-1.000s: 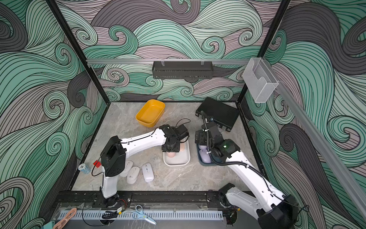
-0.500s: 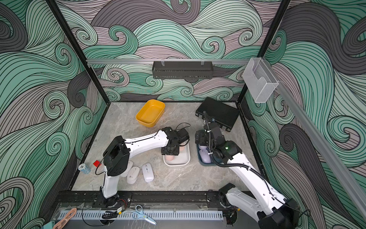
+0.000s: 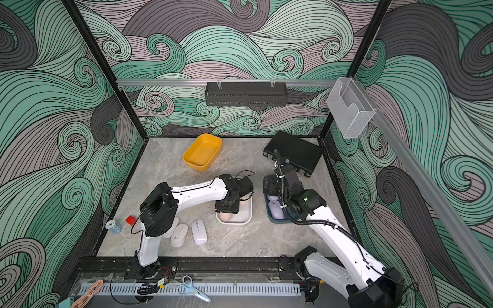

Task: Place the mice by color into the storage box
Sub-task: Place the mouse in the storage box, then move the storage box to the center of the board.

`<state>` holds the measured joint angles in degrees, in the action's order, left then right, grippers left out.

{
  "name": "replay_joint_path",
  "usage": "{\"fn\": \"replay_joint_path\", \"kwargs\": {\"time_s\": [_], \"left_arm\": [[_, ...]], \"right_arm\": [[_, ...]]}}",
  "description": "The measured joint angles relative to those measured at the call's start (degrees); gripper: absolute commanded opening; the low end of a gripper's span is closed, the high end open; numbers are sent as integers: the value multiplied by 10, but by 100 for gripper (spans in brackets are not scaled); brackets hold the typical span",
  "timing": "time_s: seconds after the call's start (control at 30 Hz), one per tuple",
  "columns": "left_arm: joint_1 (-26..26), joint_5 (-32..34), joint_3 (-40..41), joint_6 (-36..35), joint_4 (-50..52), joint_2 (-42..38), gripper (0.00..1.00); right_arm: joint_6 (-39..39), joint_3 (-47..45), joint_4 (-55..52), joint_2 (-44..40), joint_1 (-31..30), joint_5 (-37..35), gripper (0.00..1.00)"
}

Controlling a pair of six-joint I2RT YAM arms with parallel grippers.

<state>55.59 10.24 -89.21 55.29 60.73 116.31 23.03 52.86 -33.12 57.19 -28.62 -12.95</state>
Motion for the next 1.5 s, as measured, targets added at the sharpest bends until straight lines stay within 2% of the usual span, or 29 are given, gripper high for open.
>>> {"fn": "replay_joint_path", "kwargs": {"time_s": [0.43, 0.77, 1.0, 1.13, 1.23, 1.3, 1.5], "left_arm": [[0, -23, 12, -1, -10, 15, 58], [0, -31, 11, -10, -5, 15, 66], [0, -28, -34, -35, 28, 13, 67], [-5, -10, -78, -60, 51, -12, 67], [-26, -2, -88, -84, 53, -68, 67], [-58, 2, -87, -102, 51, -113, 67], [-217, 14, -60, -167, 13, -230, 67]], "right_arm": [[0, 0, 0, 0, 0, 4, 91], [0, 0, 0, 0, 2, 10, 91], [-1, 0, -1, 0, 2, 14, 87], [-4, 2, -4, 2, 3, 30, 80], [-9, 12, -12, 14, 3, 55, 72], [-12, 18, -16, 27, 2, 72, 66], [-23, 37, -52, 87, -20, 107, 38]]}}
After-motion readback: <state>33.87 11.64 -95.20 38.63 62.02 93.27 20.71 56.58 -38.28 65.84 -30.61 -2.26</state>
